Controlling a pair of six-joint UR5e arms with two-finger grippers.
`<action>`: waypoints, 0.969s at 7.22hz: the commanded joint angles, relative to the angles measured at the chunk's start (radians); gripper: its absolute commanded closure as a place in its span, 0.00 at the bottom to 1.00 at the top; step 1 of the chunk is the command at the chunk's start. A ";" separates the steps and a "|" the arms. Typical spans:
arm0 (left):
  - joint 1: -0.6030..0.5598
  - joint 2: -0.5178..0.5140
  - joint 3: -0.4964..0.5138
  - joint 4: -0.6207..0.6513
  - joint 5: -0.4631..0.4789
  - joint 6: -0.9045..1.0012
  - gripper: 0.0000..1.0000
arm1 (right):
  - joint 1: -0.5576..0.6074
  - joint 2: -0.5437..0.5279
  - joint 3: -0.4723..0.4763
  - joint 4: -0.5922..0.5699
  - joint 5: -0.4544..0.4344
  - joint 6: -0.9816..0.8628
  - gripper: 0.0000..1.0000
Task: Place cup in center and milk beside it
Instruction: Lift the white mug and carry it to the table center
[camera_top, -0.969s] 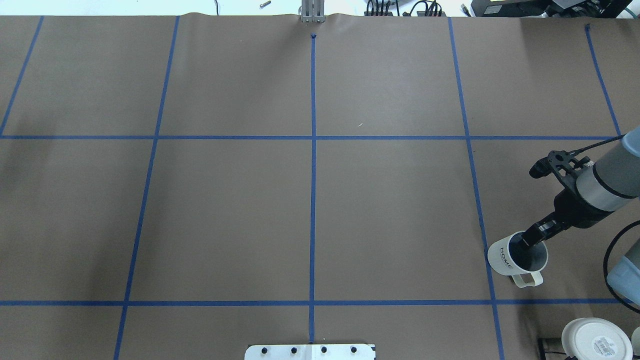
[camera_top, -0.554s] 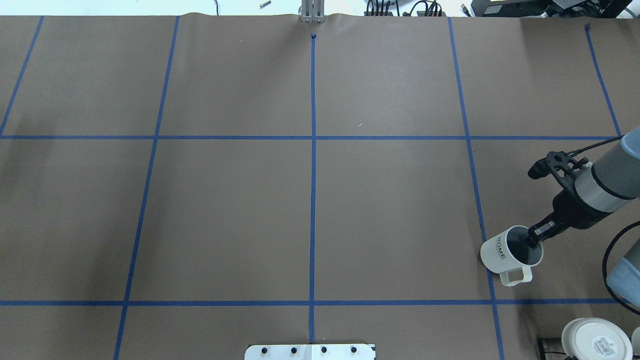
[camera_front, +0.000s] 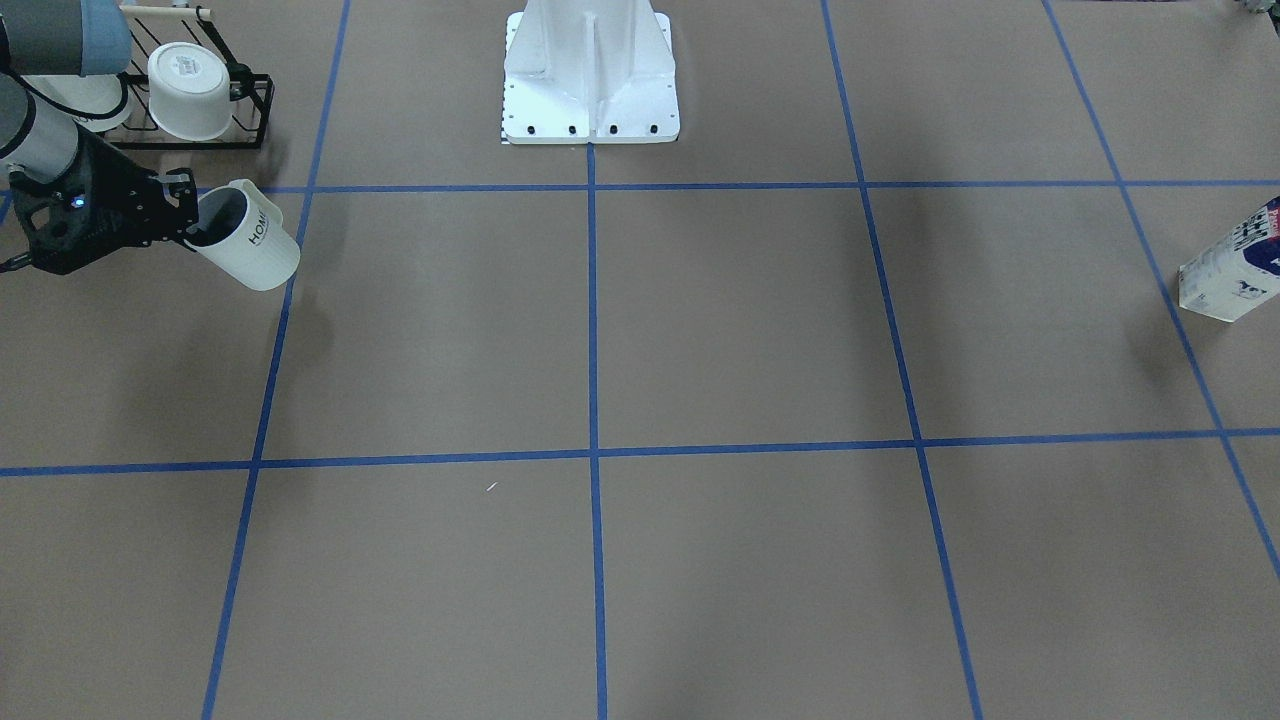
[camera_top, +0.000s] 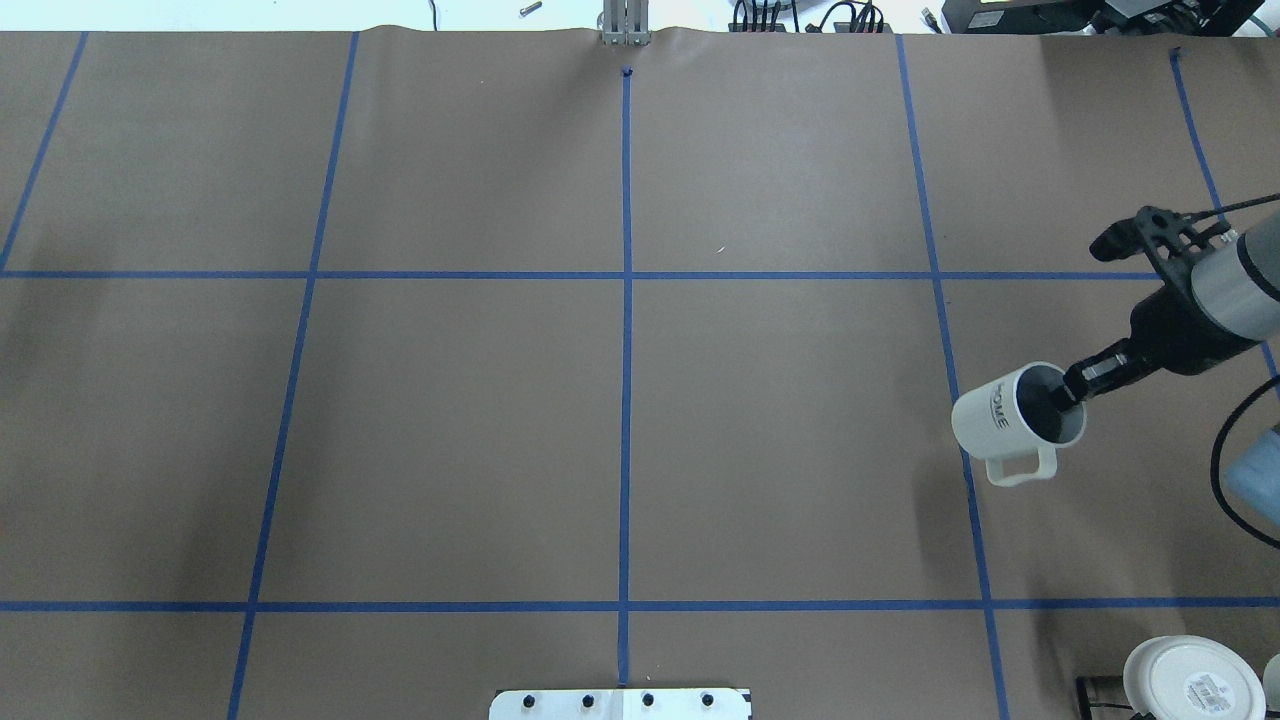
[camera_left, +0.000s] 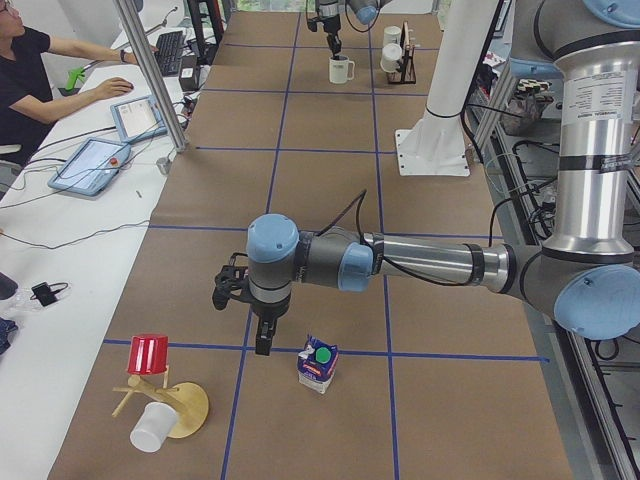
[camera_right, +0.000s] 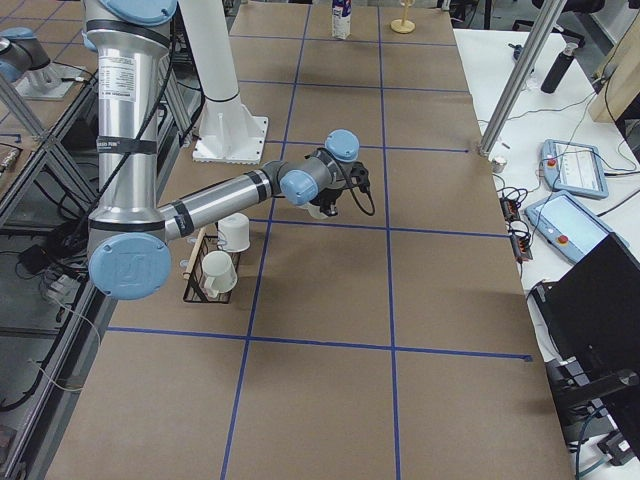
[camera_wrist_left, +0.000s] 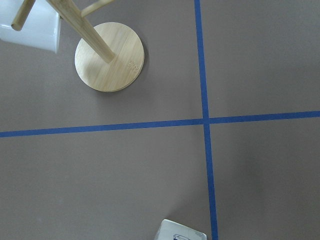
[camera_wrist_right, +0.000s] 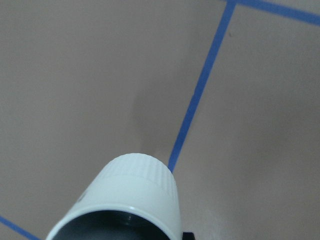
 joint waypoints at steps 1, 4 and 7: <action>0.000 -0.002 0.001 0.000 0.001 0.000 0.01 | 0.061 0.294 -0.104 -0.238 -0.020 0.058 1.00; 0.000 -0.005 0.000 0.000 0.000 -0.001 0.01 | 0.026 0.657 -0.404 -0.332 -0.111 0.078 1.00; 0.000 -0.010 0.003 0.002 0.001 -0.001 0.01 | -0.138 0.880 -0.671 -0.223 -0.207 0.213 1.00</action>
